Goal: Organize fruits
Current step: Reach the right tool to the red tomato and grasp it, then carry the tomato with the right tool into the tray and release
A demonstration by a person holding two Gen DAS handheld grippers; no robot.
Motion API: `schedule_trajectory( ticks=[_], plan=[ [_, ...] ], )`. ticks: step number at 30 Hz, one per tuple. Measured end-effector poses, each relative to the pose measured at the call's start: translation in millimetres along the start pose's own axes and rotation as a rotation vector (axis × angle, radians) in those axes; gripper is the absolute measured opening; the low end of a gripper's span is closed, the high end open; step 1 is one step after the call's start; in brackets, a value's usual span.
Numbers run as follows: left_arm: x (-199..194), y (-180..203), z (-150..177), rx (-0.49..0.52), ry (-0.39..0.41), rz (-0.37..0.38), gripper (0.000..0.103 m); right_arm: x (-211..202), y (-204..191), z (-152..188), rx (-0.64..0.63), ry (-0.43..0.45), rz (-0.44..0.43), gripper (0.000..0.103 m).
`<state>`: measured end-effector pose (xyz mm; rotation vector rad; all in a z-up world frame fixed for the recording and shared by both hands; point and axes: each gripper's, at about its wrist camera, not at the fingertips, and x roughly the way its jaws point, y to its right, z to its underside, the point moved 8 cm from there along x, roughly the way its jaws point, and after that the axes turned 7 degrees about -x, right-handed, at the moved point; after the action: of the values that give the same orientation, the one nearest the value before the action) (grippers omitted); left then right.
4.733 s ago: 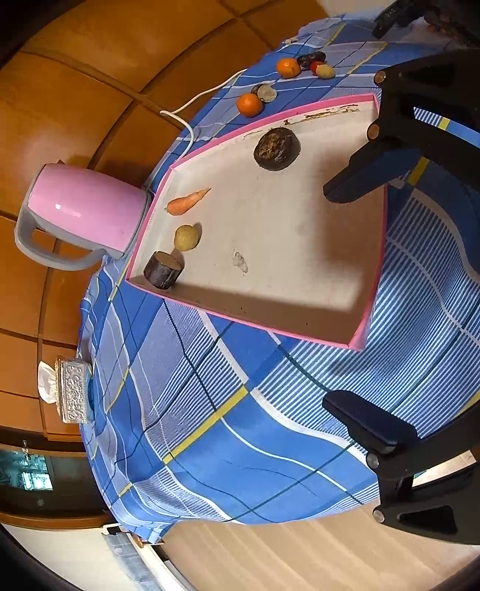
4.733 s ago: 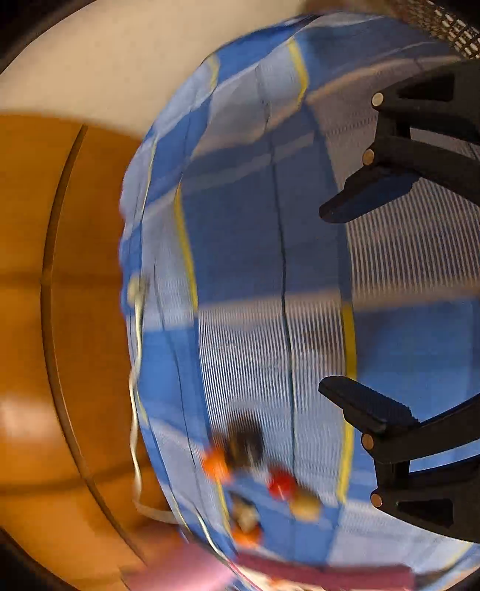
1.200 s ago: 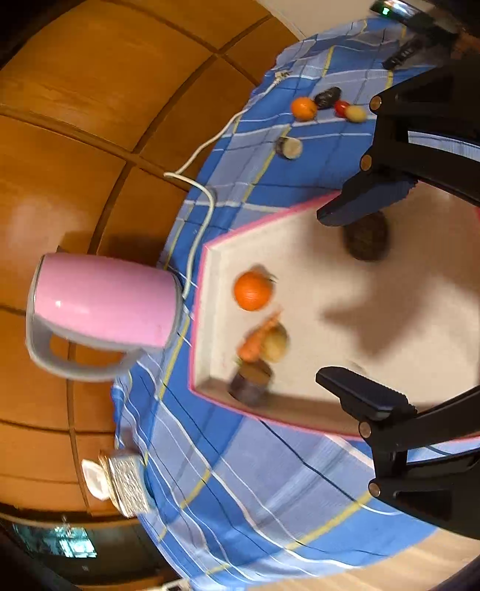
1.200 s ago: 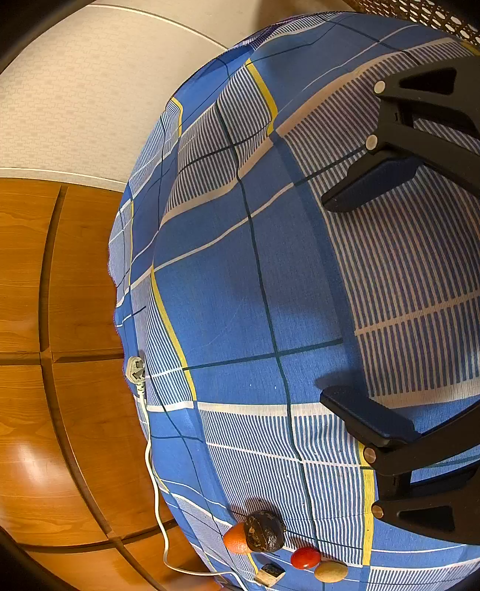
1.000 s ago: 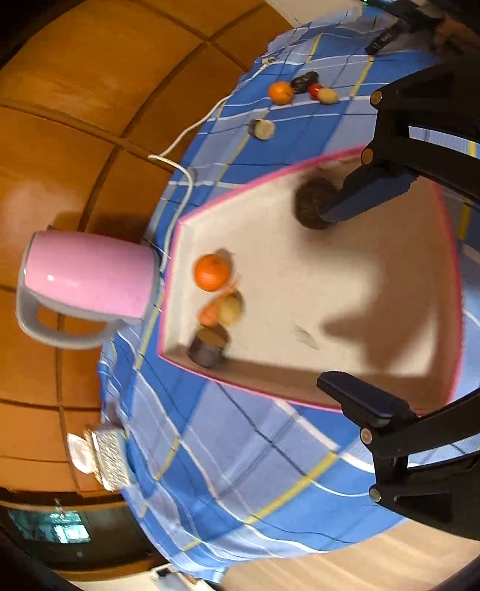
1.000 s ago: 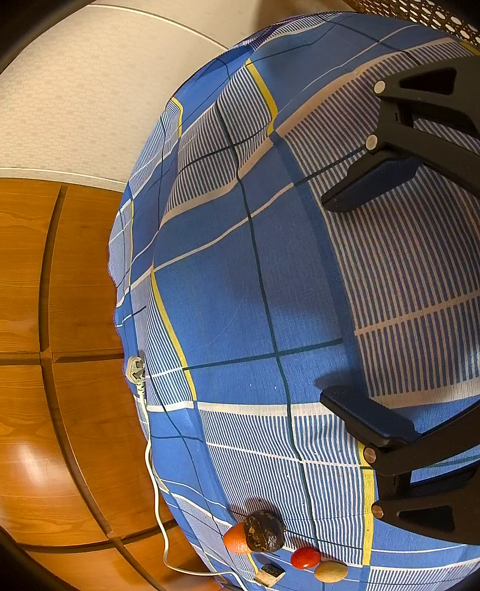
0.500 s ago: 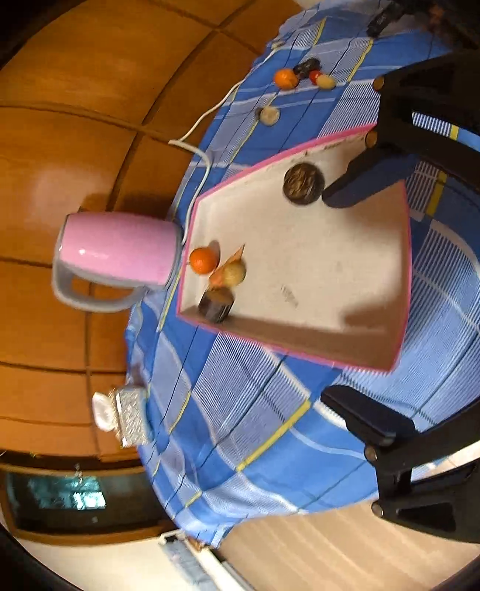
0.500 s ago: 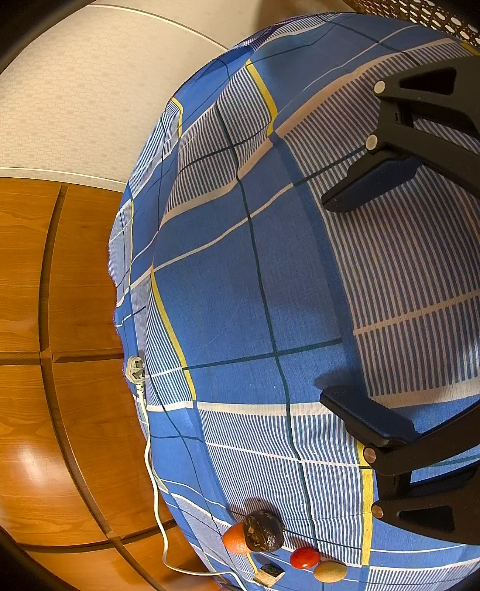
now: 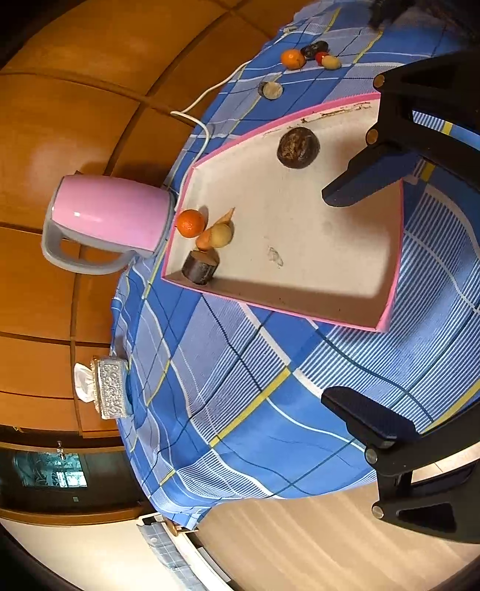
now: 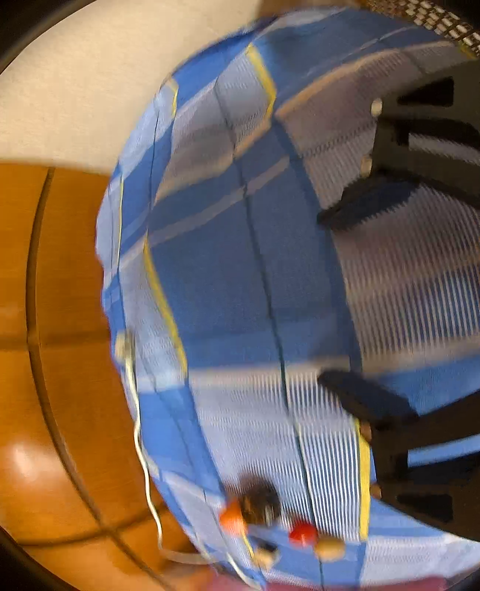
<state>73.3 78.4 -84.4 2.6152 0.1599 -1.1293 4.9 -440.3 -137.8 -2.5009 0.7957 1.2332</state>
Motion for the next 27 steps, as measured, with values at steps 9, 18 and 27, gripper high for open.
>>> schedule_trajectory(
  ticks=[9,18,27],
  plan=[
    [3.5,-3.1,2.0,-0.011,-0.017,0.008,0.099,0.9,-125.1,-20.4,-0.068,-0.088,-0.448,0.049],
    [8.1,-3.5,5.0,-0.011,-0.034,0.012,0.099,23.6,-174.1,-37.9,-0.094,-0.142,-0.446,0.036],
    [8.5,-2.9,6.0,-0.007,-0.035,0.010,0.099,13.7,-172.5,-45.2,-0.133,-0.093,-0.410,0.025]
  ],
)
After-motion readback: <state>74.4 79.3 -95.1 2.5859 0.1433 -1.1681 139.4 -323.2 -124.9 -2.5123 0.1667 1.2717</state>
